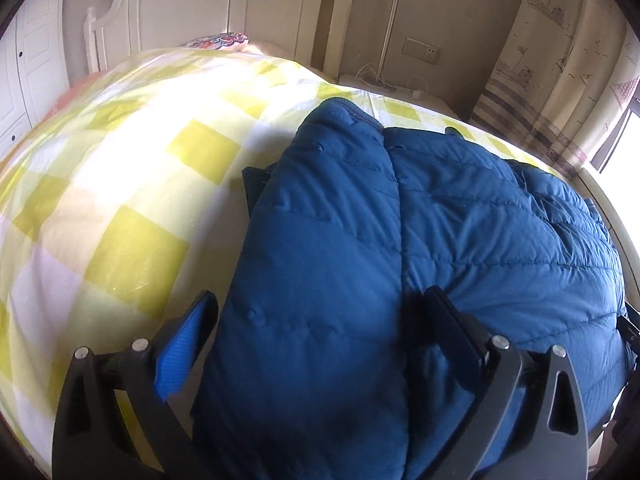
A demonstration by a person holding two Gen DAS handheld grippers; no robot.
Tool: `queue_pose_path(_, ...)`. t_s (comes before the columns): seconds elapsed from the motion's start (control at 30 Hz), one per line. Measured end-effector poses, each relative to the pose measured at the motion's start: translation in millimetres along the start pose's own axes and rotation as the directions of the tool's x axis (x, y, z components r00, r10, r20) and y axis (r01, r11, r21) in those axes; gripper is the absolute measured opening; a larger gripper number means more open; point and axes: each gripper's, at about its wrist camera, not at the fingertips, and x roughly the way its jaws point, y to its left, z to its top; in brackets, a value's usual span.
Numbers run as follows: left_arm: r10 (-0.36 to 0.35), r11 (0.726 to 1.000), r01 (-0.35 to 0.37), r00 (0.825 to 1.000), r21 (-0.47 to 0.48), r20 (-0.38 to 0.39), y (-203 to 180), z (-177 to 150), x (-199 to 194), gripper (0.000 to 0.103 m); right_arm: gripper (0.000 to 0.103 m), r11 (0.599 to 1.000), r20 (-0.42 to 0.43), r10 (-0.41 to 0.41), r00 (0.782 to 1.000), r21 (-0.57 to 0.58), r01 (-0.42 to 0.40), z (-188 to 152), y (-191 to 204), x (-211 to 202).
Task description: Fold large clothes
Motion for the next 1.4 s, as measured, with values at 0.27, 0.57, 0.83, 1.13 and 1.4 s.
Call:
queue_pose_path(0.27,-0.019,0.990,0.004,0.993,0.140,0.113,-74,-15,-61,0.098,0.093,0.995,0.107,-0.001,0.994,-0.100,0.012,0,64,-44)
queue_pose_path(0.57,-0.006,0.940,-0.028,0.995,0.339,0.097,-144,-58,-35,0.101,0.094,0.935,0.096,0.015,0.995,-0.354,0.020,-40,129,-18)
queue_pose_path(0.83,0.036,0.988,-0.050,0.995,0.148,0.096,-58,-46,-51,0.101,0.094,0.991,0.125,-0.083,0.989,-0.098,0.095,-56,34,-64)
queue_pose_path(1.13,-0.027,0.999,0.028,0.999,-0.031,0.027,-6,-43,-34,0.101,0.088,0.868,0.147,0.167,0.975,0.447,-0.216,-111,-49,-87)
queue_pose_path(1.4,-0.051,0.998,0.053,0.998,-0.036,0.034,-2,-48,-32,0.101,0.099,0.846,0.093,0.217,0.972,0.479,-0.235,-60,-28,-33)
